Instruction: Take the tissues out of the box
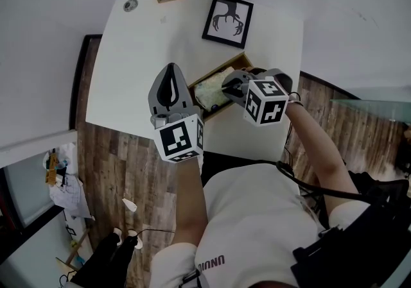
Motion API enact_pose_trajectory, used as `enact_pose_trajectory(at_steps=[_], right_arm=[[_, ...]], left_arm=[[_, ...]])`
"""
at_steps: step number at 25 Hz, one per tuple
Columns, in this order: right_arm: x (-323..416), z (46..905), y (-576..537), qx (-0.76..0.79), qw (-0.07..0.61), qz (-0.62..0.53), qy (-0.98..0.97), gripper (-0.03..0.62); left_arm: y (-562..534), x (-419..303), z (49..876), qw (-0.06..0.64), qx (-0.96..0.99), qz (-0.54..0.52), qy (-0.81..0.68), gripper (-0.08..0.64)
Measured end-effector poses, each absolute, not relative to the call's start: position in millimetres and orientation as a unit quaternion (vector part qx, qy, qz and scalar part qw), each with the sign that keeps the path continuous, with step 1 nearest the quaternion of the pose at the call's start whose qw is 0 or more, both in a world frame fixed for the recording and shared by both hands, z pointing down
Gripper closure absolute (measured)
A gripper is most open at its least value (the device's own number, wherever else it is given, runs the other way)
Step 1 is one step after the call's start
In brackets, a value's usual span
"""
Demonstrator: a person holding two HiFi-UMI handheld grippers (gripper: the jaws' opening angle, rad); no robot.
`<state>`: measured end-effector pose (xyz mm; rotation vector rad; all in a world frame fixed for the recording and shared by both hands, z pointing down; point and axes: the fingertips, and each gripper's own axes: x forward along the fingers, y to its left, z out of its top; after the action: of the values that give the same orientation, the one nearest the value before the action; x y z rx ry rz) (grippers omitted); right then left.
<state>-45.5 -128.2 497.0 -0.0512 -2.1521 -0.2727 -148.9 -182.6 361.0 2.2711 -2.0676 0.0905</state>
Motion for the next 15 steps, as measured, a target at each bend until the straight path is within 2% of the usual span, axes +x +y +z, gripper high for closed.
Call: enact_pose_trajectory(at_steps=[15], right_arm=[[-43, 469, -130, -0.01, 0.455, -0.131, -0.881, 0.552]], left_arm=[[-178, -146, 347, 0.016, 0.735, 0.027, -0.677, 0.548]])
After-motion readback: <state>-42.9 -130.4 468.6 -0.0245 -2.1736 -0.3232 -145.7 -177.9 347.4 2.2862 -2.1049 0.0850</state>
